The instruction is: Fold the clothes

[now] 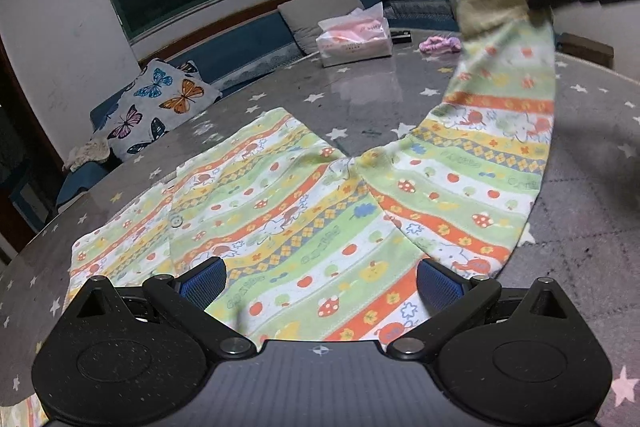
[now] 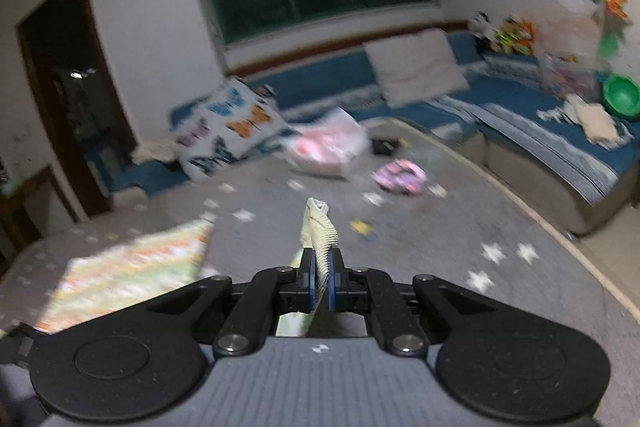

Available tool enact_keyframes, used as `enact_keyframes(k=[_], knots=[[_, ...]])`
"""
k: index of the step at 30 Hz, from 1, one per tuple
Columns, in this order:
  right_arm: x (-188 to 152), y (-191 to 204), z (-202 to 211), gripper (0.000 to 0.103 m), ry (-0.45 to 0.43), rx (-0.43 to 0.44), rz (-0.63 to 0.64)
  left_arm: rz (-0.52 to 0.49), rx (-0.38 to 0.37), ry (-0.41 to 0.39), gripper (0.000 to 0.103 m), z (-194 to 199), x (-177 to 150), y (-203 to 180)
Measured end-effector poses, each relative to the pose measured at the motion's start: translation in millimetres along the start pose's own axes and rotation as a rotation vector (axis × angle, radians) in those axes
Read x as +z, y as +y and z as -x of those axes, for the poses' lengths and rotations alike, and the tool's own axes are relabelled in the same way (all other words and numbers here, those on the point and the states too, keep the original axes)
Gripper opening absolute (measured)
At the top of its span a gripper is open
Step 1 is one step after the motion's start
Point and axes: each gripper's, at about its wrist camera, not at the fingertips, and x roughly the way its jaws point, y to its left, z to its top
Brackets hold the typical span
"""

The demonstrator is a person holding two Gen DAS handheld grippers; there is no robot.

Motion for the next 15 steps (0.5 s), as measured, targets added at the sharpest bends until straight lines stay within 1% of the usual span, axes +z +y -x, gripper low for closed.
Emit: enact_keyframes(k=[5,8,11,15], knots=[[21,54,13,0.005,-0.037,0.122,0.072,0.056,0.026,-0.028,0.103,19,-8,20],[28,90,15,0.005,-0.045,0.195,0.126,0.102,0.065,-0.044,0.103,36,-19,41],[29,126,11,0.005,-0.041,0.267,0.176,0.149,0.115,-0.053,0.103,53,-34,64],[18,180,1,0.005,-0.008,0.36,0.253,0.213,0.175,-0.061,0.103,74,-57,92]])
